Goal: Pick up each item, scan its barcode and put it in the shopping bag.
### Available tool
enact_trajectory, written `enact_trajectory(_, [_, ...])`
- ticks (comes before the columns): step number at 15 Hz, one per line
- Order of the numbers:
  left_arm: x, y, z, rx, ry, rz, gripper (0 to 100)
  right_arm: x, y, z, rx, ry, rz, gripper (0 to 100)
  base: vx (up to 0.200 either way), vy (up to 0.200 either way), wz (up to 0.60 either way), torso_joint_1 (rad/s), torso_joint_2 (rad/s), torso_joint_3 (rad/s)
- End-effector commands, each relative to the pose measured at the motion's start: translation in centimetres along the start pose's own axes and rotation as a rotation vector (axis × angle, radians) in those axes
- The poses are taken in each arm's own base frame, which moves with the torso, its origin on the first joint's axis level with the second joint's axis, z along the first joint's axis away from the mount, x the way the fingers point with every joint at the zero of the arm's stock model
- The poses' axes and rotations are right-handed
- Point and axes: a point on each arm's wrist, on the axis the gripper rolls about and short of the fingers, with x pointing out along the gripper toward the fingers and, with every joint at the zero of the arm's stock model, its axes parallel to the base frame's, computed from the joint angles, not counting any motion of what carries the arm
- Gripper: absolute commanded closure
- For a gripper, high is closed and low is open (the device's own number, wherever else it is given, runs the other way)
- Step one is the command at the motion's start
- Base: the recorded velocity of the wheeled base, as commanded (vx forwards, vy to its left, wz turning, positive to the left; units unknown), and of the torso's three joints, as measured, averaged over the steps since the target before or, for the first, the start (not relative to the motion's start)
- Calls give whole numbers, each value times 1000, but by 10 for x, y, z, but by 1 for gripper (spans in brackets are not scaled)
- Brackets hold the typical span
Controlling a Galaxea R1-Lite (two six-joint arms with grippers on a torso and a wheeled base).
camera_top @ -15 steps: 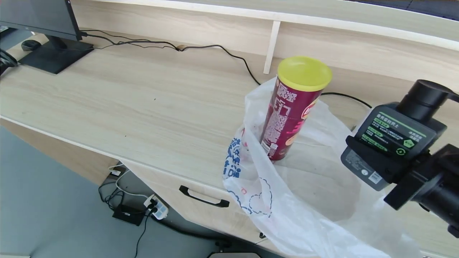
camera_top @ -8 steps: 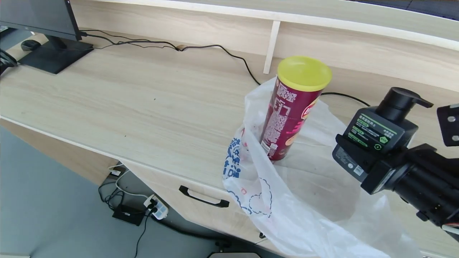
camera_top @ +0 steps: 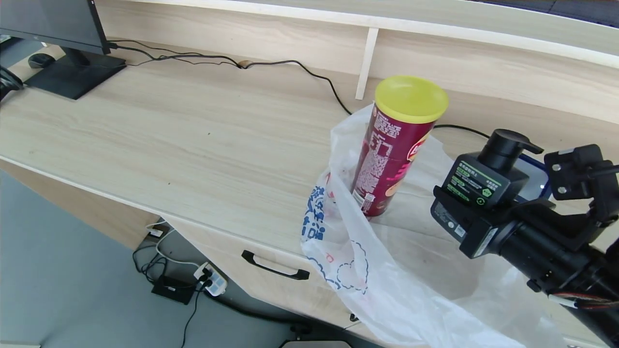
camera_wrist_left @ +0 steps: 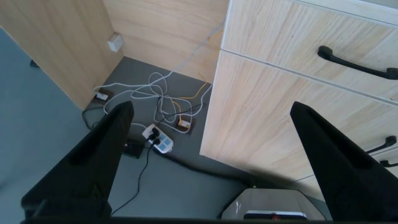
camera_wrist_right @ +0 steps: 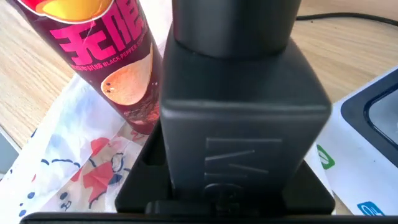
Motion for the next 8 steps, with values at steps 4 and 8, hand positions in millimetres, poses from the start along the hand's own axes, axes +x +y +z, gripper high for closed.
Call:
enact_trajectory(4, [0, 0, 0, 0, 0, 0, 0, 17, 3, -30, -49, -68, -20, 100, 0, 0, 0, 0, 0, 0])
enact_trajectory(8, [0, 0, 0, 0, 0, 0, 0, 17, 3, -44, -62, -48, -19, 100, 0, 0, 0, 0, 0, 0])
